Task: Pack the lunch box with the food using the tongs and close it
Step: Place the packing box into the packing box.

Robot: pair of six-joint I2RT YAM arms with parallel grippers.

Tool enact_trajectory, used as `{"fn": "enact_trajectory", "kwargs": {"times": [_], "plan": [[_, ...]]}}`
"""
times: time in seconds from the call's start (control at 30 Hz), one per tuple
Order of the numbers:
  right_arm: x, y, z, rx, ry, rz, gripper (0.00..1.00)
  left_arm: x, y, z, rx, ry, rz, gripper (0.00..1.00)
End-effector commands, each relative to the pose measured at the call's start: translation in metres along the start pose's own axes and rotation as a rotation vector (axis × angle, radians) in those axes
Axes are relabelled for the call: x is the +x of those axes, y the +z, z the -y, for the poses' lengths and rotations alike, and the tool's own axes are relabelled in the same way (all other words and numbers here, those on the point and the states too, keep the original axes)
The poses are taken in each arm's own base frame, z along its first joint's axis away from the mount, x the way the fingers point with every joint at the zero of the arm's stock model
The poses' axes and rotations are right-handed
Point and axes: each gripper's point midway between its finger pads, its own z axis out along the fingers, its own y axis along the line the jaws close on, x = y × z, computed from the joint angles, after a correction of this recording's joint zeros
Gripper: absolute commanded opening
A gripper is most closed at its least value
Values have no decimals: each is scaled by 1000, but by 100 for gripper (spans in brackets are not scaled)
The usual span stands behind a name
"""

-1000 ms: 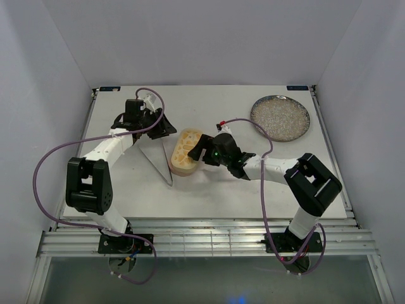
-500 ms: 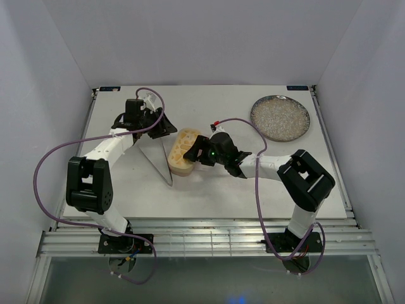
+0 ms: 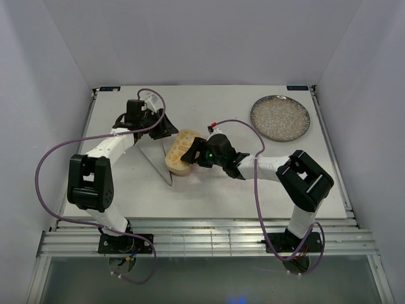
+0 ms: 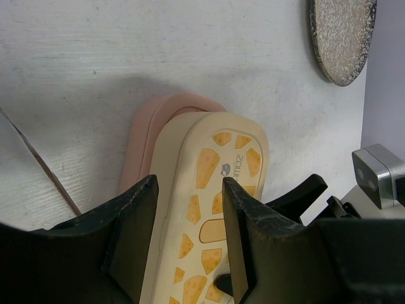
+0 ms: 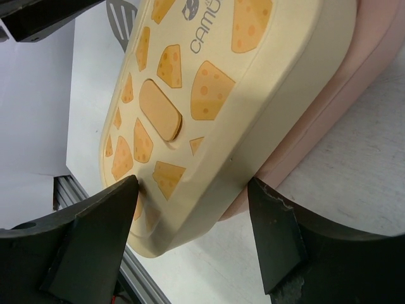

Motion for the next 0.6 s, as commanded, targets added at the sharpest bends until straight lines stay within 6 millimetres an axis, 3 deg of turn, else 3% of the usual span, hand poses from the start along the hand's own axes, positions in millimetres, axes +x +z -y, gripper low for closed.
{"fn": "enact_trajectory", "kwargs": {"times": [0.0, 0.57], "plan": [[-11, 1, -28, -73, -10, 31, 76, -10, -1, 12, 47, 24, 20, 56], [-35, -5, -10, -30, -3, 84, 74, -5, 12, 26, 111, 43, -8, 56]]}}
